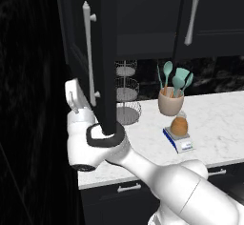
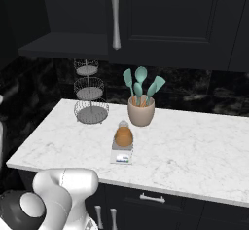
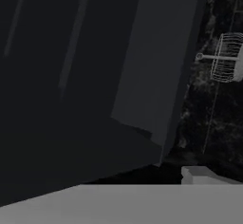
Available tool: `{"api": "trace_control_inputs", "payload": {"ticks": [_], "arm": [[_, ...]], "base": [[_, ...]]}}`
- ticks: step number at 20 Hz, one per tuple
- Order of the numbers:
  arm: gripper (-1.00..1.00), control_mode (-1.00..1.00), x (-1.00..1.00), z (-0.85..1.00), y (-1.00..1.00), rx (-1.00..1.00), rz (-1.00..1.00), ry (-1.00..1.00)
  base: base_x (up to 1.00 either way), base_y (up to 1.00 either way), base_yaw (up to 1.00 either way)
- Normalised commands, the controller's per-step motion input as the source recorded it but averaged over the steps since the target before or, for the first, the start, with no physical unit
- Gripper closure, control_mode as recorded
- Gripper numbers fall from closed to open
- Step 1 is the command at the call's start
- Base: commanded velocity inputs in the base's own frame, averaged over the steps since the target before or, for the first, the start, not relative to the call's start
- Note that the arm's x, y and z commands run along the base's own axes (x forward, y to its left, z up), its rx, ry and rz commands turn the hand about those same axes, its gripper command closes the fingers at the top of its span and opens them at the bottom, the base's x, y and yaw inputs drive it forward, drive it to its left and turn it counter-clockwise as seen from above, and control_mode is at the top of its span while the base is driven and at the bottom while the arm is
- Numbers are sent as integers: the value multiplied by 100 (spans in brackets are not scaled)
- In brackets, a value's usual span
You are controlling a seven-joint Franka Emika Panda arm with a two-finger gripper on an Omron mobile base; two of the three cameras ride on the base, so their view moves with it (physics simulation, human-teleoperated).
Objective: Pick the honey bottle and place it on the digital scale for weighing, and close the cabinet.
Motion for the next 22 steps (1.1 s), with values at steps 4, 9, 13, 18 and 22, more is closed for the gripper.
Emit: {"api": "trace_control_inputs", "payload": {"ticks": [4,9,13,18,22], "arm": [[-100,-100,-32,55,-23,22,0,2],[-100,-100,-12,50,-41,25,0,10],[-100,-100,0,46,-58,23,0,16],[-100,-100,0,53,-69,25,0,21],[-100,-100,3,49,-74,25,0,26]], "base": [[0,0,0],[0,0,0],[0,0,0],[0,0,0],[0,0,0]]}}
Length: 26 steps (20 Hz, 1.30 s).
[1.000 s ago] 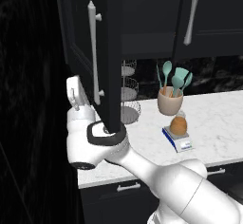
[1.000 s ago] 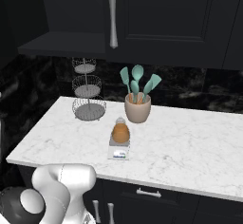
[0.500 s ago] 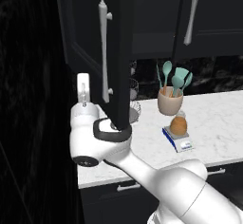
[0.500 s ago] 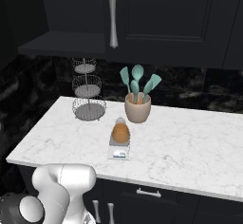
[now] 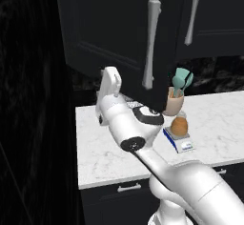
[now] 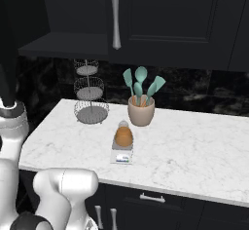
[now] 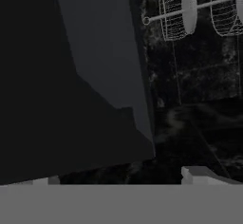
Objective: Pick the honey bottle and place it on the digital scale for weighing, and close the cabinet.
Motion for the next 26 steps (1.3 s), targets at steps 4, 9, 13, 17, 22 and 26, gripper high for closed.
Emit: {"api": "trace_control_inputs", "payload": {"ticks": [4,9,13,17,22,26], "arm": [[-100,-100,16,58,-65,23,0,32],[-100,-100,41,60,-33,20,-9,41],[-100,-100,44,55,-15,16,-23,44],[-100,-100,43,44,-16,13,-25,47],[-100,-100,49,37,-4,11,-32,44],[-100,-100,54,39,-2,11,-32,42]], "base": [[0,0,0],[0,0,0],[0,0,0],[0,0,0],[0,0,0],[0,0,0]]}}
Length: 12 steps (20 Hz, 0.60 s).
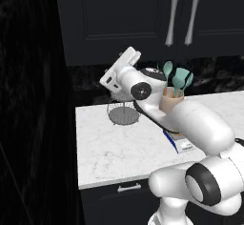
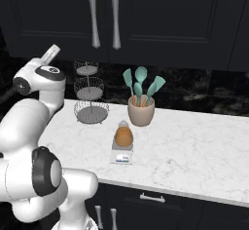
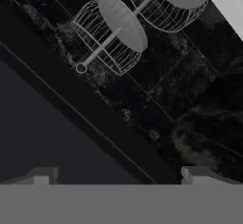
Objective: Pick the honey bottle and place it on the digital scale for weighing, and close the cabinet.
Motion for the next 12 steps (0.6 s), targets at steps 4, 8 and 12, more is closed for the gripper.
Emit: {"api": "trace_control_inputs", "payload": {"ticks": [4,8,12], "arm": [[-100,-100,54,38,-3,10,-30,45],[-100,-100,45,32,-7,10,-27,44],[-100,-100,33,37,-12,11,-24,40]], "base": [[0,0,0],[0,0,0],[0,0,0]]}}
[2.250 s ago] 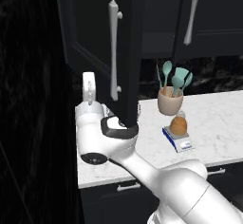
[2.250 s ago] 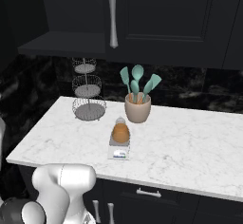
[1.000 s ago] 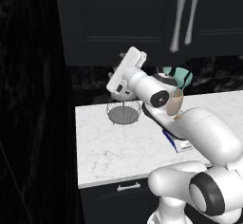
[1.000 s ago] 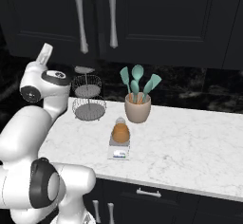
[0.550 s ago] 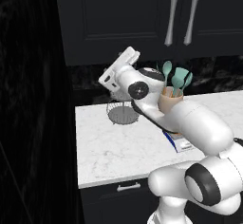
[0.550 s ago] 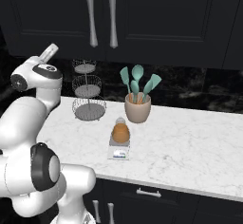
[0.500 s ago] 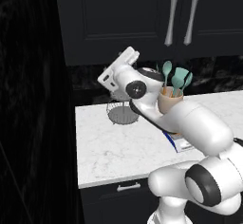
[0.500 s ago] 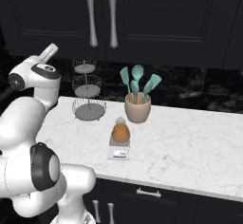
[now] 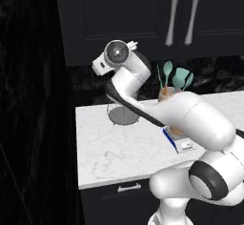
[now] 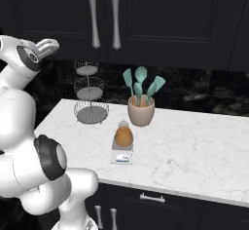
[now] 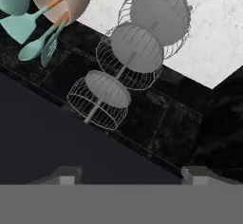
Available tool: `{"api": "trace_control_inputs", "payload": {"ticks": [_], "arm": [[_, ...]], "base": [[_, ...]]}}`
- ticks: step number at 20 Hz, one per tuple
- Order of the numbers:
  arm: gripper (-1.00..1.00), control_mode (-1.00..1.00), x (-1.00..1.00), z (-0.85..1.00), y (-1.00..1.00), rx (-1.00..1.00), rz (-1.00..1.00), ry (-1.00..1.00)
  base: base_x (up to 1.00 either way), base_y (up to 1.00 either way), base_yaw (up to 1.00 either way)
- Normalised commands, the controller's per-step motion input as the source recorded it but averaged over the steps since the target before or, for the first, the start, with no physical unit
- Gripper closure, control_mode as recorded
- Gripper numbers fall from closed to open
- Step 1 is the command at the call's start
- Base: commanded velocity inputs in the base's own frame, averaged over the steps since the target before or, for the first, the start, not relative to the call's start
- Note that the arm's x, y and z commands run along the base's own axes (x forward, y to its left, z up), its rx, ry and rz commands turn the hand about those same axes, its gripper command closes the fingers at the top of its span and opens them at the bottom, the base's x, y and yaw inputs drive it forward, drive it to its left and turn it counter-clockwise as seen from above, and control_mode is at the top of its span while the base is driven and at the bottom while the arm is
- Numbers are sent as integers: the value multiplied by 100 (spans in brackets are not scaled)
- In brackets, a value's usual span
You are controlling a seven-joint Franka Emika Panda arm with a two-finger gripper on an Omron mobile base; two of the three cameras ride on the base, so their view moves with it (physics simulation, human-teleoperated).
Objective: Pick the honey bottle and place it on the digital scale for weighing, and close the cabinet.
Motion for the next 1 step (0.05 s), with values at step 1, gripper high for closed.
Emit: {"api": "trace_control_inputs", "payload": {"ticks": [1], "arm": [[-100,-100,27,29,-21,11,-21,38]], "base": [[0,0,0]]}}
